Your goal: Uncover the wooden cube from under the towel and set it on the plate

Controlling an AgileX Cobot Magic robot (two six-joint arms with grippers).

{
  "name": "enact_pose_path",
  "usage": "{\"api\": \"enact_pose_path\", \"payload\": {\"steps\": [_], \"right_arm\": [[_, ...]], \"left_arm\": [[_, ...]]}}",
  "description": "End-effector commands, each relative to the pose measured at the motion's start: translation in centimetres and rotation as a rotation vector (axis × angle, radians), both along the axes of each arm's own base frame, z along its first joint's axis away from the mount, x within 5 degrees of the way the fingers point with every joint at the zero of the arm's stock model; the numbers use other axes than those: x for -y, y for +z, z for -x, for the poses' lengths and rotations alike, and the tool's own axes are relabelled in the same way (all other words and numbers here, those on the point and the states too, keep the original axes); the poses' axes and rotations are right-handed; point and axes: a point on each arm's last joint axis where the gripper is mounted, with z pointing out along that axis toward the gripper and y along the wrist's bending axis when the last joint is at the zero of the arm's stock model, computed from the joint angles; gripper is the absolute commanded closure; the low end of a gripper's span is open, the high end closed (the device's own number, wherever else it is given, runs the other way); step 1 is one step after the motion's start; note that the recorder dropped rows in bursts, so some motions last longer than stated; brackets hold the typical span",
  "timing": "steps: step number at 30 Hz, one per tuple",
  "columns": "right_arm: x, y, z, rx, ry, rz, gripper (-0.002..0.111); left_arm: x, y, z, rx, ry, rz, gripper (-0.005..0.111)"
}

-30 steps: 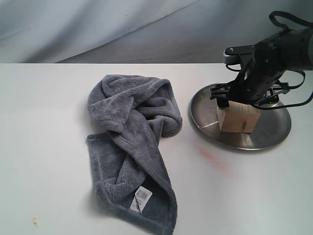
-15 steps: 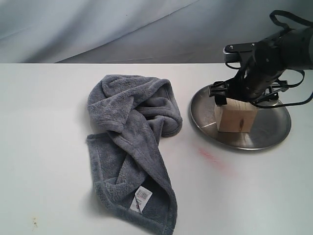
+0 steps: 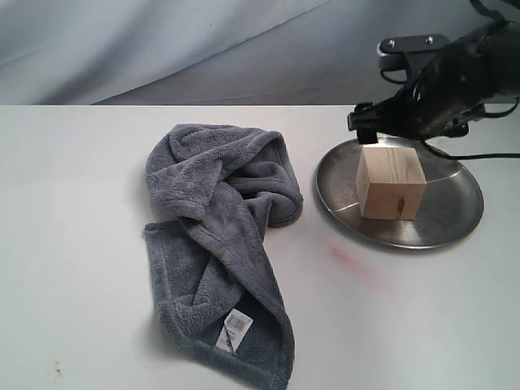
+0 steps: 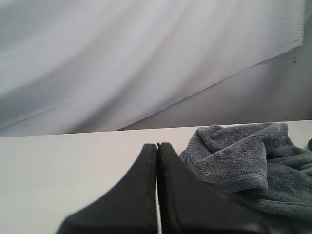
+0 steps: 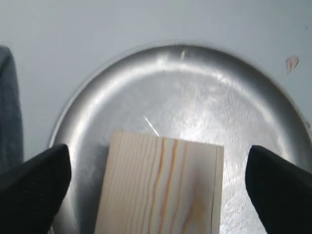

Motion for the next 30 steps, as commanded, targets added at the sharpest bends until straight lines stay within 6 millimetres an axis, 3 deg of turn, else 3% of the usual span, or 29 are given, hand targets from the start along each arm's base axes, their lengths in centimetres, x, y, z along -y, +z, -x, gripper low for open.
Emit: {"api": "enact_pose_path", "payload": {"steps": [1, 7, 12, 19, 28, 30], "right_arm": [[0.5, 4.5, 0.6, 0.147, 0.065, -0.002, 0.020], [1.3, 9.1, 2.3, 0.273, 0.156, 0.051, 0.024], [2.5, 11.7, 3.9, 0.316, 0.167, 0.039, 0.047], [6.7, 11.3, 7.7, 0.447, 0.116, -0.055, 0.085], [12.8, 11.7, 14.5, 0.718, -0.064, -0.084, 0.108], [13.6, 12.3, 16.2, 0.767, -0.092, -0.083, 0.108]], "left_arm": [[0.0, 0.0, 0.0, 0.012, 0.003, 0.007, 0.107], [0.0, 0.0, 0.0, 0.012, 0.003, 0.007, 0.107], [0.0, 0.0, 0.0, 0.012, 0.003, 0.007, 0.107], [0.0, 0.0, 0.0, 0.012, 0.003, 0.007, 0.107], [0.0, 0.0, 0.0, 0.012, 0.003, 0.007, 0.107], [0.0, 0.0, 0.0, 0.012, 0.003, 0.007, 0.107]]}}
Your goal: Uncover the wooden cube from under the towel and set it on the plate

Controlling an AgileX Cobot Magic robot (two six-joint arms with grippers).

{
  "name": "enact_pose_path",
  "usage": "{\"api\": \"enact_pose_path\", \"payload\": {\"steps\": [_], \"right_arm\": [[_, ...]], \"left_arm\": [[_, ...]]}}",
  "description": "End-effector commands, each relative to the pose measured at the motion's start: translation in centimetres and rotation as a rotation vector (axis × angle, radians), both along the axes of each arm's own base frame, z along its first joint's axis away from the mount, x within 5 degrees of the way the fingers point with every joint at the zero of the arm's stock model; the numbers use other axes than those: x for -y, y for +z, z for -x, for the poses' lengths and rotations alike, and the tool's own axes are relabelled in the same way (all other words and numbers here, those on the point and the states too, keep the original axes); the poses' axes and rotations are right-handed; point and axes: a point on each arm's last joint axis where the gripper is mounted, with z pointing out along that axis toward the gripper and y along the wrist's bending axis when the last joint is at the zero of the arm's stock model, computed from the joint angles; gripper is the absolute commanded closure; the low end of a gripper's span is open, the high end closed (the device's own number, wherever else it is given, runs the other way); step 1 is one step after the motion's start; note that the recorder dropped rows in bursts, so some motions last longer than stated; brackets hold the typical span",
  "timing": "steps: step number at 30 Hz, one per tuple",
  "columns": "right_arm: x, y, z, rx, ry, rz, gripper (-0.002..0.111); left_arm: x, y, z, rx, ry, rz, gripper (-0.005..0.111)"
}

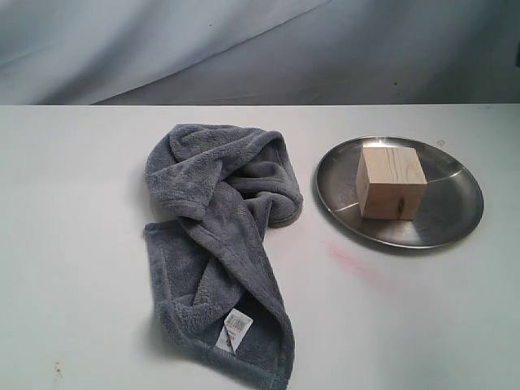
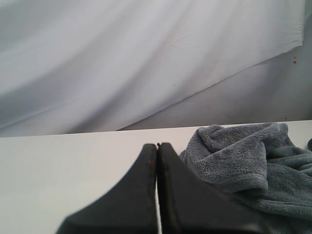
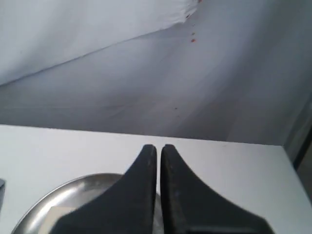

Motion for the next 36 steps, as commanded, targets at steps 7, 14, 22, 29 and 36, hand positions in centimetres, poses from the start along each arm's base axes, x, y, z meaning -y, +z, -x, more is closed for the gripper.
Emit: {"api": "enact_pose_path", "payload": {"steps": [7, 14, 22, 29, 36], "right_arm": [[2.8, 2.0, 8.9, 0.279, -0.099, 0.026, 0.108], [2.8, 1.4, 13.0, 0.366, -0.098, 0.040, 0.108], [2.9, -0.1, 15.8, 0.399, -0.099, 0.045, 0.108], [3.1, -0.7, 18.5, 0.397, -0.119, 0.109, 0.108], [3.4, -1.1, 21.4, 0.417, -0.146, 0.106, 0.108]], "left_arm": [[0.0, 0.0, 0.0, 0.012, 0.003, 0.007, 0.107], [0.0, 0.0, 0.0, 0.012, 0.003, 0.007, 0.107], [0.0, 0.0, 0.0, 0.012, 0.003, 0.007, 0.107], [0.0, 0.0, 0.0, 0.012, 0.003, 0.007, 0.107], [0.0, 0.0, 0.0, 0.012, 0.003, 0.007, 0.107]]}}
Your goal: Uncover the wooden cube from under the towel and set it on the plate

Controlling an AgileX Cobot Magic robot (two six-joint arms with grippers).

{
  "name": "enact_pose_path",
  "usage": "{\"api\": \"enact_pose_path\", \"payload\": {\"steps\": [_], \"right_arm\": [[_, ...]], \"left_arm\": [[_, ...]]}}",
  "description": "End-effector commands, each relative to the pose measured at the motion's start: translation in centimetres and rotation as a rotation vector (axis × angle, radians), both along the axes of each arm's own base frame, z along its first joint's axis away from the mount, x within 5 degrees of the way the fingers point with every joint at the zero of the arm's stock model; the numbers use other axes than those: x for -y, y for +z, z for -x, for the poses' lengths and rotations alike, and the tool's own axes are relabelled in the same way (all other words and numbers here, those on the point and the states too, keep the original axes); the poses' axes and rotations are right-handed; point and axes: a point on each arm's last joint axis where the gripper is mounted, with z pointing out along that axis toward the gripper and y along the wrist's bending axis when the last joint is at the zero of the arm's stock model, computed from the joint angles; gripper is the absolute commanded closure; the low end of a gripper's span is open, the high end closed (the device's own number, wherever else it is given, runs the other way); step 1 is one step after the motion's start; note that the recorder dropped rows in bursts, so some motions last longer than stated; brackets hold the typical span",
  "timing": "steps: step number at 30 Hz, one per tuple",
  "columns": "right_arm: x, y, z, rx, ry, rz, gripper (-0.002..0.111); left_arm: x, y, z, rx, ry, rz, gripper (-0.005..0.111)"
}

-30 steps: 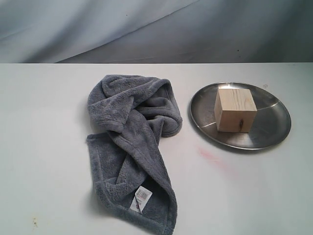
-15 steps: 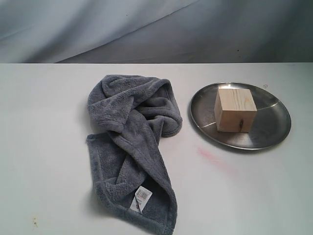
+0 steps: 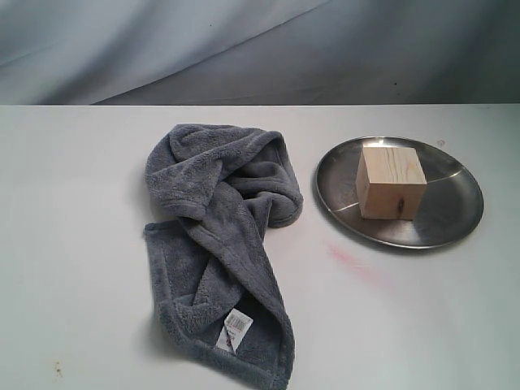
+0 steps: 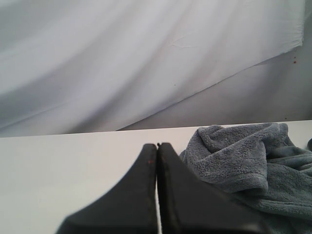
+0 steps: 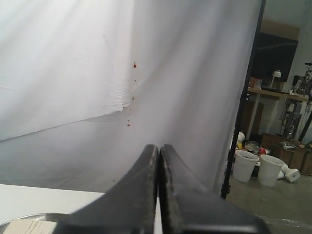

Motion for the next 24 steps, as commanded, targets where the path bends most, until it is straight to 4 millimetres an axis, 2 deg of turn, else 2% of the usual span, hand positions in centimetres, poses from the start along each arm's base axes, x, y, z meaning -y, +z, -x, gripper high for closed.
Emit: {"api": "enact_pose_path", "payload": {"steps": [1, 3, 12, 14, 15, 18, 20, 24], "right_arm": [[0.1, -0.5, 1.5, 0.011, -0.011, -0.015, 0.108], [0.2, -0.9, 2.3, -0.006, -0.009, -0.023, 0.108], [-0.4, -2.3, 2.0, -0.117, 0.166, 0.067, 0.108], [-0.6, -3.4, 1.6, -0.147, 0.202, 0.150, 0.108], [-0.8, -4.6, 1.1, -0.184, 0.226, 0.160, 0.108], [-1.0, -6.3, 0.6, -0.238, 0.250, 0.124, 0.108], [-1.1, -6.4, 0.7, -0.243, 0.265, 0.094, 0.108], [-1.4, -6.0, 0.7, -0.222, 0.296, -0.080, 0.108]], "left_arm": [[0.0, 0.0, 0.0, 0.012, 0.003, 0.007, 0.107], [0.0, 0.0, 0.0, 0.012, 0.003, 0.007, 0.107], [0.0, 0.0, 0.0, 0.012, 0.003, 0.007, 0.107], [0.0, 0.0, 0.0, 0.012, 0.003, 0.007, 0.107], [0.0, 0.0, 0.0, 0.012, 0.003, 0.007, 0.107], [0.0, 0.0, 0.0, 0.012, 0.003, 0.007, 0.107], [0.0, 0.0, 0.0, 0.012, 0.003, 0.007, 0.107], [0.0, 0.0, 0.0, 0.012, 0.003, 0.007, 0.107]]}}
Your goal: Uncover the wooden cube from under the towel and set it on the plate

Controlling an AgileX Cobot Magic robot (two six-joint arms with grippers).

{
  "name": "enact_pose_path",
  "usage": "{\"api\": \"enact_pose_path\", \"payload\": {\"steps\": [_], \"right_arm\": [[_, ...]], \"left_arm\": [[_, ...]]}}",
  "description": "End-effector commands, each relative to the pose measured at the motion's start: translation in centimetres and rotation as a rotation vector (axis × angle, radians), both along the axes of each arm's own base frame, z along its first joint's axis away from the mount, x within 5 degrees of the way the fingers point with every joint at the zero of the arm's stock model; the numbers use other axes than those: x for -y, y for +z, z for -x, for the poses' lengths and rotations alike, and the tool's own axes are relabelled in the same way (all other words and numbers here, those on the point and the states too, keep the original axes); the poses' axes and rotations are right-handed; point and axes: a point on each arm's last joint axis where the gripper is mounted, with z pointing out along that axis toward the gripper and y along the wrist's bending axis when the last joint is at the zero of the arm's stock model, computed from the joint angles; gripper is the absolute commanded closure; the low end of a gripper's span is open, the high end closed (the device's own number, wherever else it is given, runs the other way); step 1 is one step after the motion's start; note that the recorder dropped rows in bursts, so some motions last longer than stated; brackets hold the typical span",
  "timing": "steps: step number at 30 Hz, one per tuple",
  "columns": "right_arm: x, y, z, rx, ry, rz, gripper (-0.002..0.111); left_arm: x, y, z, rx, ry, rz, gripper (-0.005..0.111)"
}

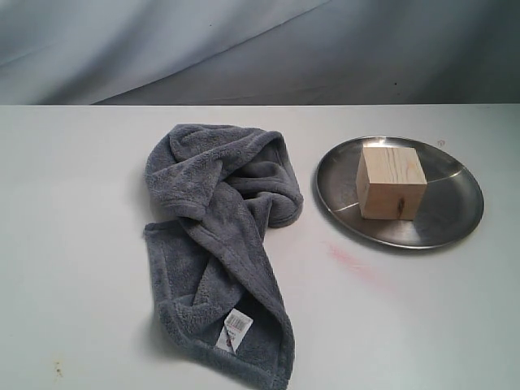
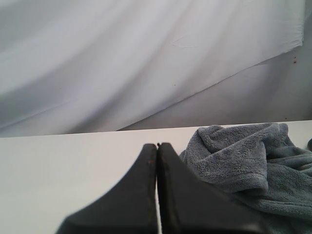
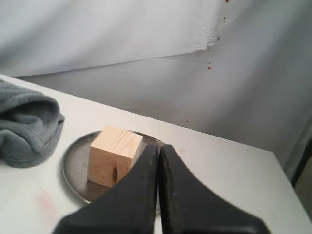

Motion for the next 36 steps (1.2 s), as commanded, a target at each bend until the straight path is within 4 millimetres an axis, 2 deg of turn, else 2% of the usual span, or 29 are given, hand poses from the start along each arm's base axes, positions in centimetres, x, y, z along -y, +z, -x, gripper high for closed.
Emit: {"api": "enact_pose_path", "payload": {"steps": [1, 4, 6, 10, 20, 26, 36], "right_arm": [[-0.2, 0.2, 0.0, -0.003, 0.012, -0.153, 0.108], [-0.2, -0.1, -0.1, -0.007, 0.009, -0.141, 0.108], [-0.3, -0.9, -0.3, -0.029, 0.007, -0.136, 0.108], [-0.4, -1.3, -0.8, 0.058, 0.010, -0.183, 0.108], [-0.6, -5.0, -1.7, 0.057, 0.006, -0.173, 0.108], [-0.5, -4.6, -1.7, 0.111, -0.003, -0.153, 0.108], [0.7, -4.6, -1.9, 0.127, -0.215, -0.185, 0.108]], "left_arm": [[0.0, 0.0, 0.0, 0.012, 0.003, 0.007, 0.107], [0.0, 0.0, 0.0, 0.012, 0.003, 0.007, 0.107], [0.0, 0.0, 0.0, 0.012, 0.003, 0.007, 0.107], [0.0, 0.0, 0.0, 0.012, 0.003, 0.007, 0.107], [0.0, 0.0, 0.0, 0.012, 0.003, 0.007, 0.107], [0.0, 0.0, 0.0, 0.012, 0.003, 0.007, 0.107], [0.0, 0.0, 0.0, 0.012, 0.003, 0.007, 0.107]]}}
